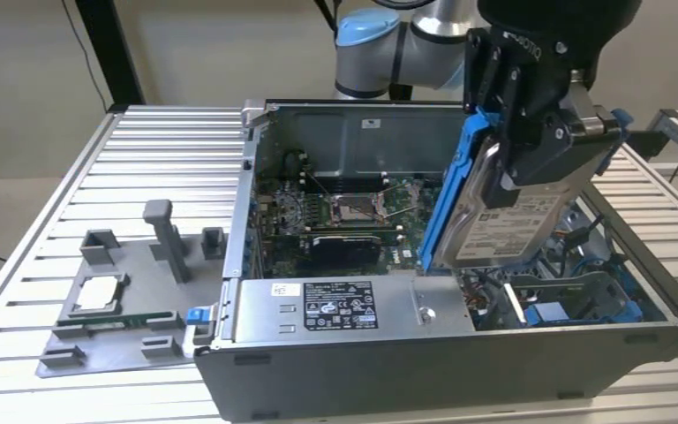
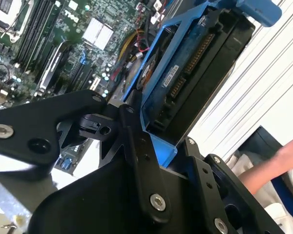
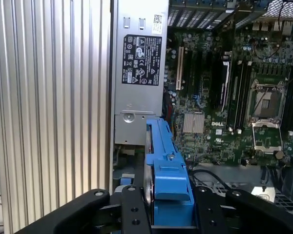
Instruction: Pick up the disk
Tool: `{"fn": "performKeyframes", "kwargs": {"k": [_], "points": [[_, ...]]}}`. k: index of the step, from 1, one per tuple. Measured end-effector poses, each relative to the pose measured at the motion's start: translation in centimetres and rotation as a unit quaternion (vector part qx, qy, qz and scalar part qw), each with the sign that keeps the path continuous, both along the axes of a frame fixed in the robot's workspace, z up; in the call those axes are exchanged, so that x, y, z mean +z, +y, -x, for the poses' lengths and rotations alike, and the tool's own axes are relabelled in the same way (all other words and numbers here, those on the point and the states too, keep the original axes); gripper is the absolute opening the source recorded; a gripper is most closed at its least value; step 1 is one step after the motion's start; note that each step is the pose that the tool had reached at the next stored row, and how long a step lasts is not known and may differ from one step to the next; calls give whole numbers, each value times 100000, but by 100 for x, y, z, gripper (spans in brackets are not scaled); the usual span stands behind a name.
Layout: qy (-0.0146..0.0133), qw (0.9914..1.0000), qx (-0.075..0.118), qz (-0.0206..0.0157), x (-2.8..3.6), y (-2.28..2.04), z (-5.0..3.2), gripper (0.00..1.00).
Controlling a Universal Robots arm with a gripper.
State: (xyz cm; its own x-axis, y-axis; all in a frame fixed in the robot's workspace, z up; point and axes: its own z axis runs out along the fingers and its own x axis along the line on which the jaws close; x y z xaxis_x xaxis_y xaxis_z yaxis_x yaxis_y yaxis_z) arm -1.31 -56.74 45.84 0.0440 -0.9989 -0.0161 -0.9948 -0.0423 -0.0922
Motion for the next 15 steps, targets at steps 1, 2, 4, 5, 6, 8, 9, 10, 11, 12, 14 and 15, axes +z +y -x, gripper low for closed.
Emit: {"fn": "performKeyframes", "kwargs": {"k": [1, 2, 4, 5, 6, 8, 9, 10, 11, 12, 14, 15], "points": [[2, 100000, -2, 4, -4, -7, -23, 0], [4, 100000, -4, 7, -7, -13, -47, 0], [2, 100000, -10, 2, -10, -24, -97, 0], [2, 100000, -7, 1, -12, -30, -126, 0], [1, 100000, -7, -1, -14, -35, -153, 0], [1, 100000, -3, 2, -17, -47, -207, 0], [1, 100000, -9, -3, -19, -52, -230, 0], [-1, 100000, -12, -1, -21, -58, -257, 0], [0, 100000, -16, -2, -23, -63, -281, 0], [1, 100000, -17, -2, -24, -68, -306, 0], [2, 100000, -14, -1, -28, -79, -359, 0], [-1, 100000, -13, -1, -30, -85, -386, 0]]}}
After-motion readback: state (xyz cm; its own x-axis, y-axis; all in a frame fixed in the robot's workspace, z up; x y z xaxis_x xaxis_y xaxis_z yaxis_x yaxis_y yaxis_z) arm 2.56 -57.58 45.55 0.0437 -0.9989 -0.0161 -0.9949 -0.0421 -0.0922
